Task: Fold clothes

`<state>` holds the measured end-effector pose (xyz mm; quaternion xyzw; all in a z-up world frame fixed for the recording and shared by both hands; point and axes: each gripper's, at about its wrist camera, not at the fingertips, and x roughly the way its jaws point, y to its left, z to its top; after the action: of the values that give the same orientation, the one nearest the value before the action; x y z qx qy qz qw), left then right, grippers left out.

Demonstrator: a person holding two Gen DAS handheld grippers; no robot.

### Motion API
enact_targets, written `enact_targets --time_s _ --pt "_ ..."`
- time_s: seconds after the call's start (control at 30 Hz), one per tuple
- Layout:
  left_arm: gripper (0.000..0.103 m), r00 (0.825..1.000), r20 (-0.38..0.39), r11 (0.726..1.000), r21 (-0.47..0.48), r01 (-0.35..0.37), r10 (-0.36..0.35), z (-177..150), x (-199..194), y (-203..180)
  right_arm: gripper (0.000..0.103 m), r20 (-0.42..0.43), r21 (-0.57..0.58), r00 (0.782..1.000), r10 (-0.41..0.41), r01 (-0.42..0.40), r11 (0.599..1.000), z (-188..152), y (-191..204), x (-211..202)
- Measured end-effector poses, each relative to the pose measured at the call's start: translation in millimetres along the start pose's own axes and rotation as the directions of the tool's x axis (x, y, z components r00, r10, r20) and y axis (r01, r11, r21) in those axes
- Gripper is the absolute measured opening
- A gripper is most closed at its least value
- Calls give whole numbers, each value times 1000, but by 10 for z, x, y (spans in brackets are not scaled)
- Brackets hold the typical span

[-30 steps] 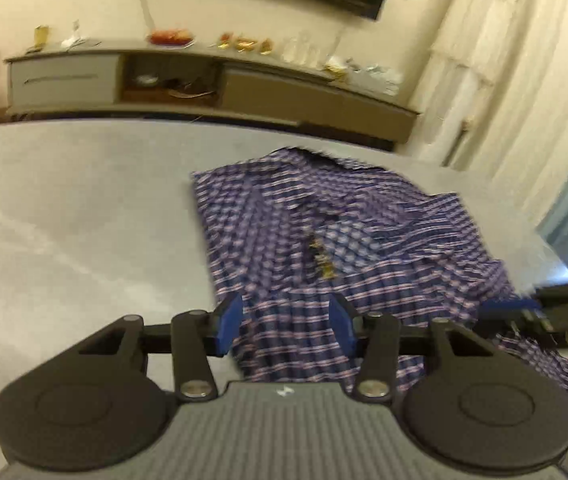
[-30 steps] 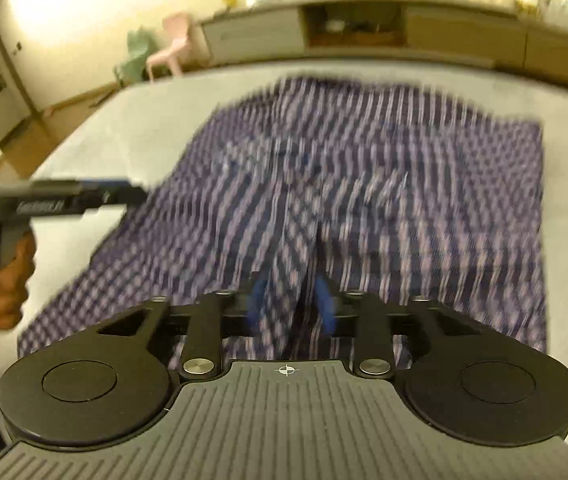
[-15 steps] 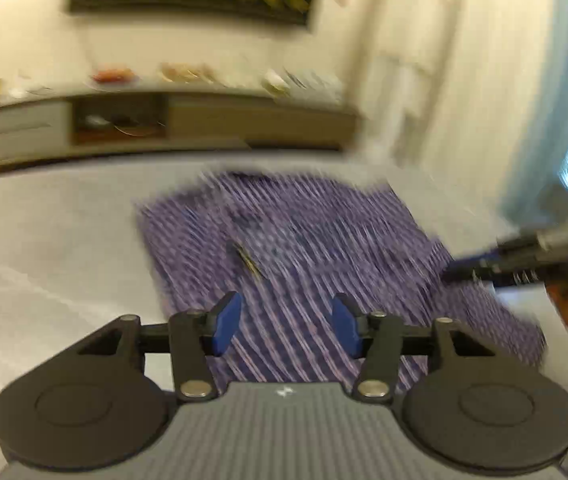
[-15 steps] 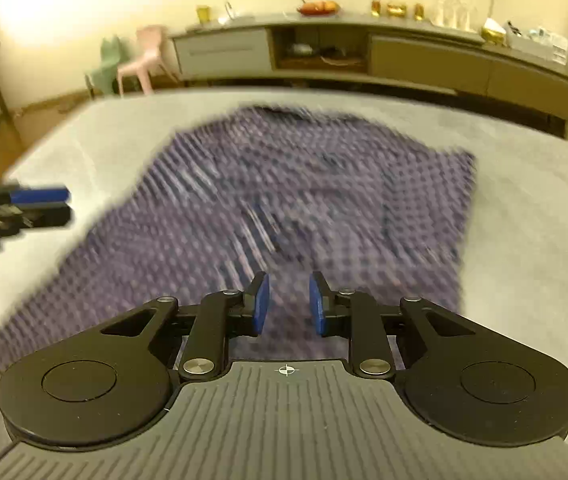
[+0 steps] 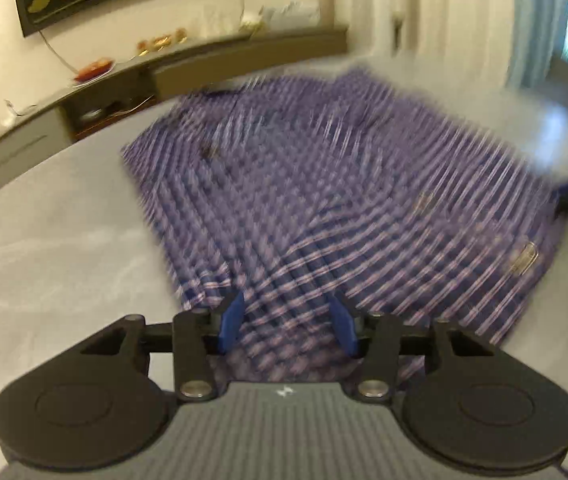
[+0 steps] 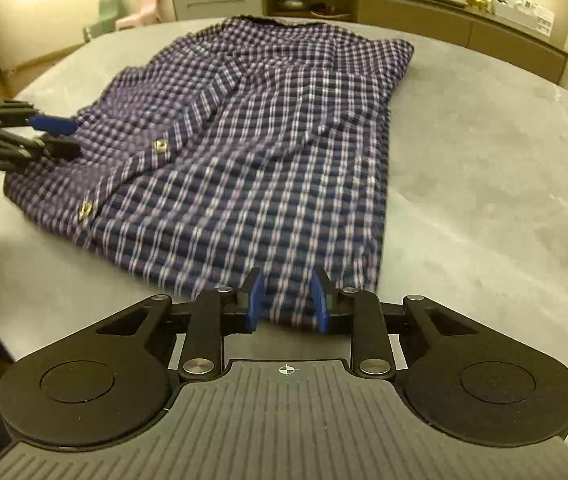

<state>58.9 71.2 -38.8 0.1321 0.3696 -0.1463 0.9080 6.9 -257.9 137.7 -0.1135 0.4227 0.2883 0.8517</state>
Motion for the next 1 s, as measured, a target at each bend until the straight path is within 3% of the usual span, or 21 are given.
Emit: enact_targets --time_s 0.07,0.13,0.2,0.27,0.37,0.5,0.63,0.77,0.9,0.97,1.0 --pt "49 1000 3 999 -41 7 -7 6 -60 29 24 10 17 1000 7 -7 1000 -20 -29 -71" --pt "51 997 52 993 -100 62 -57 42 -197 53 26 73 10 997 22 -23 1000 55 30 -96" --pt "53 996 61 990 -120 73 -66 41 -226 38 27 138 0 990 33 -34 999 138 78 -109" --pt "52 997 52 989 -133 62 -56 29 -222 16 31 95 -3 995 14 -13 1000 165 77 -20" --pt "54 999 -37 987 -158 9 -15 -59 -82 111 33 25 3 1000 -8 8 1000 149 38 107" --pt "53 1000 10 982 -188 19 -17 -43 -243 224 33 -45 22 998 39 -38 999 147 -28 12" --pt "54 998 70 996 -91 7 0 383 -242 239 33 59 26 996 66 -67 997 542 -65 -104" --pt "55 998 30 998 -41 -56 57 847 192 465 32 141 -83 987 80 -68 994 1214 43 162" --pt "54 1000 -16 985 -170 -8 5 893 723 881 31 163 -150 985 55 -30 988 1670 27 698" --pt "56 999 -40 972 -234 13 -23 785 915 1022 30 107 -111 993 42 -30 993 1694 -113 1021" --pt "56 999 -32 976 -218 12 -19 780 924 1024 31 77 -89 996 36 -30 996 1701 -187 1184"
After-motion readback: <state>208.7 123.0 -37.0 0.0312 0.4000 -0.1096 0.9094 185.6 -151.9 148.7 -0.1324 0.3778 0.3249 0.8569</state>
